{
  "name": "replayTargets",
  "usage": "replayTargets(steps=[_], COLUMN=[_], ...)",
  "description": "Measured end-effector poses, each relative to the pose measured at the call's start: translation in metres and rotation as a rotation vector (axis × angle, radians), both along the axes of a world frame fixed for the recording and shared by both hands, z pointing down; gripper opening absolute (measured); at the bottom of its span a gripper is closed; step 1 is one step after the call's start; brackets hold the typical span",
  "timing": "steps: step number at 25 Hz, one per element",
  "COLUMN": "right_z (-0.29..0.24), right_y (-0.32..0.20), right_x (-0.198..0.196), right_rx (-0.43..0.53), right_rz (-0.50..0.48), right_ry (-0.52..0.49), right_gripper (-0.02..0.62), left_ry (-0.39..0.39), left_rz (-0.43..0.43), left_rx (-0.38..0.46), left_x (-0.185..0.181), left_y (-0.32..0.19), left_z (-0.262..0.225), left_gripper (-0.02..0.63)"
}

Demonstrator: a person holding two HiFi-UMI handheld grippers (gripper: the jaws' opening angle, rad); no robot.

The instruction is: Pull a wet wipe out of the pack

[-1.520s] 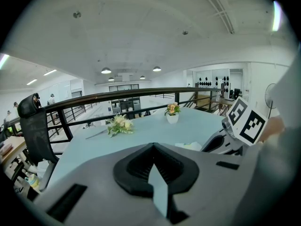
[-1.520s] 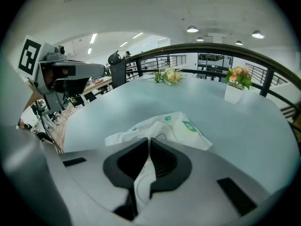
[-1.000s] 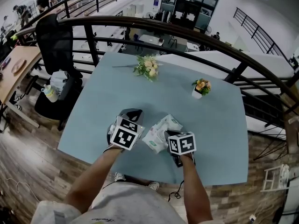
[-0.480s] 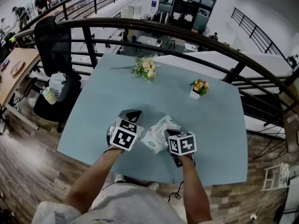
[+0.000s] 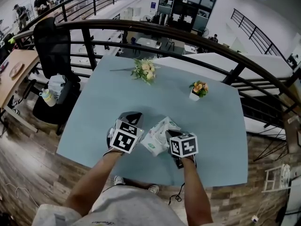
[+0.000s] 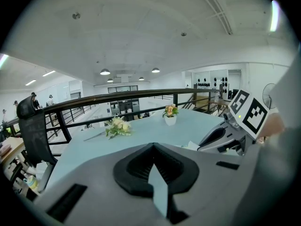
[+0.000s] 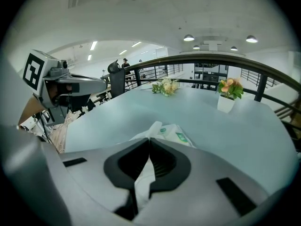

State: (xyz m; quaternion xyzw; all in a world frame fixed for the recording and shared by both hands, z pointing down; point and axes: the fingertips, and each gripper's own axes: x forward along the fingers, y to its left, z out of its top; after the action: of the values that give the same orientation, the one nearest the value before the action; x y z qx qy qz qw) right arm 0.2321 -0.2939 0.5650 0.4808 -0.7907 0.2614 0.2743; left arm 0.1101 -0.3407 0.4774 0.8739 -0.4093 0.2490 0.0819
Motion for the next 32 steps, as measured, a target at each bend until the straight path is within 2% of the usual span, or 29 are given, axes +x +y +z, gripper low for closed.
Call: replayTargets(steps=[7, 32], right_z=[-0.007, -0.04], right_y=[-0.002, -0.008], right_x=[0.003, 0.007], right_rx=[0.017, 0.103], right_rz=[0.018, 0.043], right_ry=[-0.014, -0.012], right_gripper=[0.009, 0.009], left_ry=[0.007, 0.01], left_rz=[0.01, 0.011], left_rx=[0.026, 0.019], left_x=[0.004, 0.005], left_y=[-0.002, 0.003], left_z=[-0.008, -0.008], left_gripper=[-0.003, -0.003])
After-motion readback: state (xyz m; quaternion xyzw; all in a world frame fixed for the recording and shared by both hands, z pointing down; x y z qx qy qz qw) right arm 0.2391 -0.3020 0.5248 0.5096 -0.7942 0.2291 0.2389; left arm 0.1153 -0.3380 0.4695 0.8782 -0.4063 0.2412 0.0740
